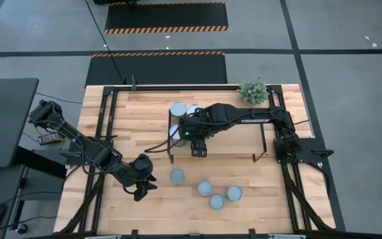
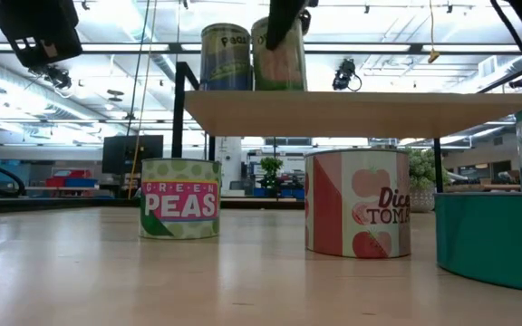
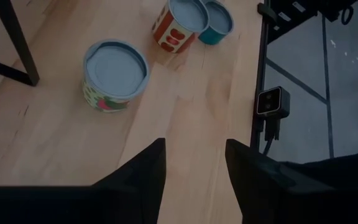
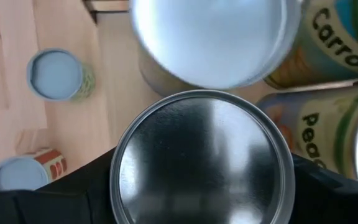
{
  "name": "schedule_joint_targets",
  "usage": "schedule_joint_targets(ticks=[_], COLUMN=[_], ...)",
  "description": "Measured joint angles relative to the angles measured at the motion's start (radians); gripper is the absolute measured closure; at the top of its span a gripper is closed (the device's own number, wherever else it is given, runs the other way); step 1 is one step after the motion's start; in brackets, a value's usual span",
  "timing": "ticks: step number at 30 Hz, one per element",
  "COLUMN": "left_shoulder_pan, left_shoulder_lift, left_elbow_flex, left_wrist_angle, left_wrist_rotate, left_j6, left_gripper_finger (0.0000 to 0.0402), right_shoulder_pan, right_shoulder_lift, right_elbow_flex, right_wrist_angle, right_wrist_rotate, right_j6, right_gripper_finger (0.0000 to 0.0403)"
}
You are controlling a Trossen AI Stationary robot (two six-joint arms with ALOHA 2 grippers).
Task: Pick and place cans onto a shelf
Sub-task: Put the canned oranges on the shelf
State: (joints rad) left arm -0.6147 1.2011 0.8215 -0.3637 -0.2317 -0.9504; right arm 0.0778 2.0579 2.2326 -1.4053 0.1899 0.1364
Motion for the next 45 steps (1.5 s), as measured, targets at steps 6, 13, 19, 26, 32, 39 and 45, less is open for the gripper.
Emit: schedule_joint_targets(ticks=[6, 13, 19, 26, 32, 39, 45], left_shoulder_pan=[0.000, 0.000, 0.000, 0.000, 0.000, 0.000, 0.000], left_shoulder_lift=[0.000, 0.000, 0.000, 0.000, 0.000, 0.000, 0.000], left_elbow_flex=[0.000, 0.000, 0.000, 0.000, 0.000, 0.000, 0.000], left_wrist_angle=[0.000, 0.000, 0.000, -0.001, -0.002, -0.003, -0.004], left_wrist_rotate=[0.001, 0.001, 0.020, 0.038, 0.034, 0.034, 0.033], left_j6=[0.001, 0.002, 0.009, 0.020, 0.042, 0.047, 0.047], left_gripper_finger=[0.0230, 0.0230, 0.0230, 0.0230, 0.0230, 0.0230, 0.0230], right_shoulder_pan=[-0.018, -0.017, -0.017, -0.002, 0.016, 0.026, 0.063], right_shoulder_lift=[0.000, 0.000, 0.001, 0.003, 0.003, -0.011, -0.061], right_elbow_flex=[0.000, 0.000, 0.002, 0.041, 0.080, 0.121, 0.124], right_wrist_angle=[-0.010, -0.010, -0.013, -0.038, -0.022, -0.017, -0.083], right_wrist_rotate=[-0.009, -0.009, -0.003, 0.030, 0.107, 0.124, 0.140], right_j6=[0.024, 0.036, 0.036, 0.036, 0.018, 0.037, 0.080], right_gripper_finger=[0.0070, 0.0032, 0.0028, 0.0030, 0.0030, 0.0030, 0.0030])
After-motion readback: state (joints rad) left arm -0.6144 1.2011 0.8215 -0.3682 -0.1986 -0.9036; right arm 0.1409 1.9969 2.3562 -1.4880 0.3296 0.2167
